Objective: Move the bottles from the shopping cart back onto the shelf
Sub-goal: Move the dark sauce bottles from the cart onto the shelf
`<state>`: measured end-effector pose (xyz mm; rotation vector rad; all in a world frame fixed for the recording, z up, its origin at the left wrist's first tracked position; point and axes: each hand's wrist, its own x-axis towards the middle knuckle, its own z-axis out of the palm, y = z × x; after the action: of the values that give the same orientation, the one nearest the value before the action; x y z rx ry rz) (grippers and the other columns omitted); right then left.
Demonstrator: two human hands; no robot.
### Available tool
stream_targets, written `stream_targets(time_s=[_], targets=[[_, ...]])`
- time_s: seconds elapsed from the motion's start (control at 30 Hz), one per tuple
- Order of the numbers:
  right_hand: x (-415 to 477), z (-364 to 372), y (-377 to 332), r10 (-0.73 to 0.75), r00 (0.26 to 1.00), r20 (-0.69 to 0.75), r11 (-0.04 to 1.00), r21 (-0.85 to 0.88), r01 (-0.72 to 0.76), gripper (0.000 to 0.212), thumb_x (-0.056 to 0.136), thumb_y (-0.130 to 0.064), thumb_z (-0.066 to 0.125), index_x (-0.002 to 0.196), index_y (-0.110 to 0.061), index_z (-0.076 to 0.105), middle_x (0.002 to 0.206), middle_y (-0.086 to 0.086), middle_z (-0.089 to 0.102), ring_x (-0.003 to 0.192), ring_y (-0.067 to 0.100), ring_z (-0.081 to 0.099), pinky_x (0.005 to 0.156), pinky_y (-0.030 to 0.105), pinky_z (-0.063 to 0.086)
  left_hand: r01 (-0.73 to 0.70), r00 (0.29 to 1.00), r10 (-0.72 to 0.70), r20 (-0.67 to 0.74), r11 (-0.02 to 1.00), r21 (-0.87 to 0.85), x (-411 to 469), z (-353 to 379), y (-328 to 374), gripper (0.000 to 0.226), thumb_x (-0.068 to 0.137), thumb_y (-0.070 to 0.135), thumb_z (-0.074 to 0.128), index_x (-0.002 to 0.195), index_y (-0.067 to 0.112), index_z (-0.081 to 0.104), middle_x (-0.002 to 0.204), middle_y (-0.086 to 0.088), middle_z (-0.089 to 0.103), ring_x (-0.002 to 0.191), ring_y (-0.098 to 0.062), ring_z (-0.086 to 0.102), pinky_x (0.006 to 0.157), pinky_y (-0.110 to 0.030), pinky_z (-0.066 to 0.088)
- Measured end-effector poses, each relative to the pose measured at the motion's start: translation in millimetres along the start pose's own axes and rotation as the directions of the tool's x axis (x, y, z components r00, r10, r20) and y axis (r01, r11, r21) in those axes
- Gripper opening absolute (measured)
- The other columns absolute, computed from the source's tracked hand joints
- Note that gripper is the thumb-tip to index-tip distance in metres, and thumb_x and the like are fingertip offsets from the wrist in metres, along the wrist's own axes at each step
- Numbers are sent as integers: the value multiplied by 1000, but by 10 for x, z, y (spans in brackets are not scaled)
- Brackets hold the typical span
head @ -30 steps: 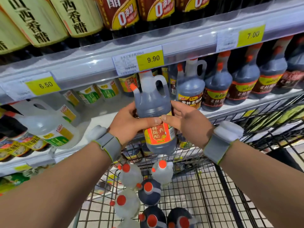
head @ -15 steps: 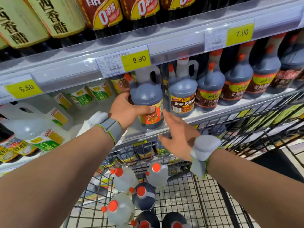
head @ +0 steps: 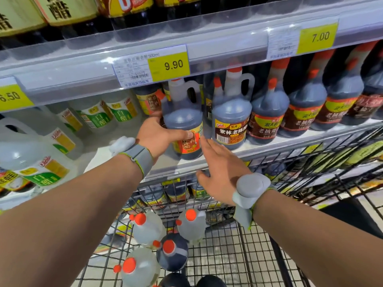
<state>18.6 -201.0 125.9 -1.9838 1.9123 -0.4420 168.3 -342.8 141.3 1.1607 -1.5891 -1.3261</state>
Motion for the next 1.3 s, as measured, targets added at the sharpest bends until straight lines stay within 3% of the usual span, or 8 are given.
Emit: stream_targets(time_s=[0.27, 0.33, 0.53, 0.7, 0.8, 1.07, 1.23, 1.3], targets=[[61, 188, 26, -1, 999, -33, 979, -204, -5, 81, 99, -40, 43, 158, -14, -6, 168, 4, -1, 154, 19, 1, 125, 34, 0, -46, 999, 42, 19, 966, 256, 17, 16, 57, 74, 41, 51, 92, 107, 33, 62, 116, 4, 74, 108, -17, 70, 99, -44, 56], [87, 243, 11, 18, 1000, -11, 963, -268, -20, 80, 100, -42, 38, 158, -11, -8, 168, 6, -4, 154, 20, -2, 125, 36, -4, -79, 997, 73, 31, 959, 274, -6, 21, 40, 87, 42, 56, 91, 118, 30, 58, 120, 3, 72, 112, -18, 69, 100, -46, 55], [70, 329, -33, 61, 996, -66, 928, -364, -80, 78, 96, -41, 37, 157, -3, 5, 166, 16, 11, 153, 31, 9, 124, 43, 1, -130, 991, 128, 25, 965, 228, -299, 10, -145, 98, 66, 28, 93, 148, 21, 38, 136, 5, 62, 123, -14, 62, 100, -41, 56], [46, 518, -83, 103, 979, -176, 912, -377, -164, 56, 85, -40, 47, 125, -2, 56, 130, 22, 56, 122, 41, 47, 109, 52, 30, -165, 985, 173, -7, 946, 278, -287, 34, -239, 88, 72, 28, 90, 146, 22, 41, 134, 7, 63, 120, -12, 64, 98, -41, 57], [37, 509, -116, 76, 970, -229, 909, -384, -162, 39, 88, -40, 45, 111, -9, 55, 107, 12, 53, 98, 34, 46, 93, 47, 35, -144, 984, 167, -56, 945, 295, -204, 78, -219, 86, 72, 29, 91, 142, 17, 43, 127, 8, 65, 113, -12, 67, 97, -43, 57], [51, 521, -66, 38, 964, -264, 909, -391, -142, 38, 90, -43, 44, 108, -10, 54, 101, 10, 50, 92, 33, 45, 90, 48, 35, -107, 984, 147, -105, 942, 320, 41, 151, -208, 92, 56, 54, 85, 137, 33, 46, 125, 8, 70, 111, -18, 70, 95, -46, 57], [51, 549, -75, 42, 961, -272, 920, -364, -143, 41, 89, -43, 44, 111, -10, 55, 102, 10, 51, 94, 34, 45, 93, 49, 34, -84, 983, 137, -122, 927, 365, 177, 161, -181, 89, 75, 27, 89, 150, 23, 42, 117, 8, 68, 88, -1, 68, 73, -6, 53], [51, 540, -79, 59, 961, -269, 922, -356, -156, 42, 90, -42, 44, 112, -9, 55, 102, 11, 52, 96, 34, 46, 95, 49, 35, -76, 981, 136, -137, 925, 371, 221, 171, -199, 85, 76, 29, 89, 148, 26, 45, 119, 7, 69, 96, -8, 69, 79, -10, 54]])
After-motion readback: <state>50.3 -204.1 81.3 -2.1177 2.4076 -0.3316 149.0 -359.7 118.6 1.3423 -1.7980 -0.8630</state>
